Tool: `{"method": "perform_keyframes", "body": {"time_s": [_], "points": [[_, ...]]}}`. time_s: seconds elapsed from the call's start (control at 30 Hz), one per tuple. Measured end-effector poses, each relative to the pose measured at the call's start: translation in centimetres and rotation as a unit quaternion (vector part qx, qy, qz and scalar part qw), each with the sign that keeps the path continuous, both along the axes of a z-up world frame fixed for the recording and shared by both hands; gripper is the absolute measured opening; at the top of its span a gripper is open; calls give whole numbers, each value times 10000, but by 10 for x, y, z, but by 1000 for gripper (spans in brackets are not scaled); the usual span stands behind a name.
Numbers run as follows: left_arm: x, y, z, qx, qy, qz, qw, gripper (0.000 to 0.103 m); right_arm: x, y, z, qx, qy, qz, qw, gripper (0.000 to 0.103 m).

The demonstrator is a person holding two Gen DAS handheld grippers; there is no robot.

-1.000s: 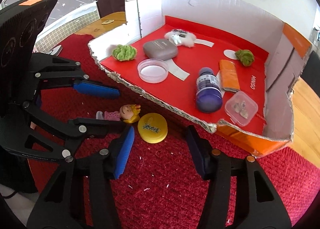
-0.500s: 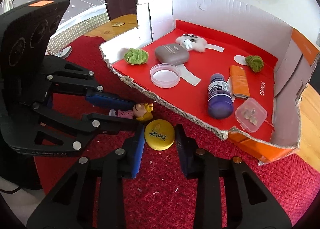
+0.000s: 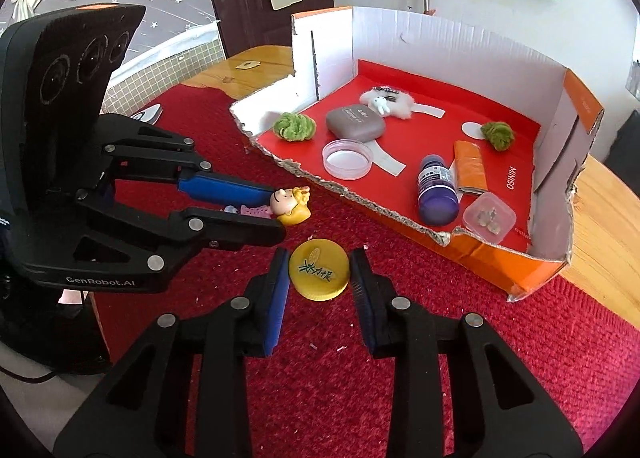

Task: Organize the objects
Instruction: 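Lift and carry the doll and yellow case with both tools into the cardboard box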

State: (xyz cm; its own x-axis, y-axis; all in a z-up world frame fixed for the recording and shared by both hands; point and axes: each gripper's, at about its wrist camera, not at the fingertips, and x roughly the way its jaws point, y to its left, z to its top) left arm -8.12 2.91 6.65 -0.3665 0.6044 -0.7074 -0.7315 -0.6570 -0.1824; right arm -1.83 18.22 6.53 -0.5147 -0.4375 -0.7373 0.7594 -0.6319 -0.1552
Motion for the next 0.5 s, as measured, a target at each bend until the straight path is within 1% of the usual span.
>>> {"method": "perform_keyframes", "body": {"time_s": [0.13,0.3,0.5], "points": [[4,-2,4,51,36,4,10000,20,4,1,2,-9,20,0,10000,29],[6,-5,15,211,72,33,9997,20,11,2,5,-34,48,29,10000,29],[-6,-8,33,419,75,196,9989,20,17,4,19,-227,40,107,9997,29]]}}
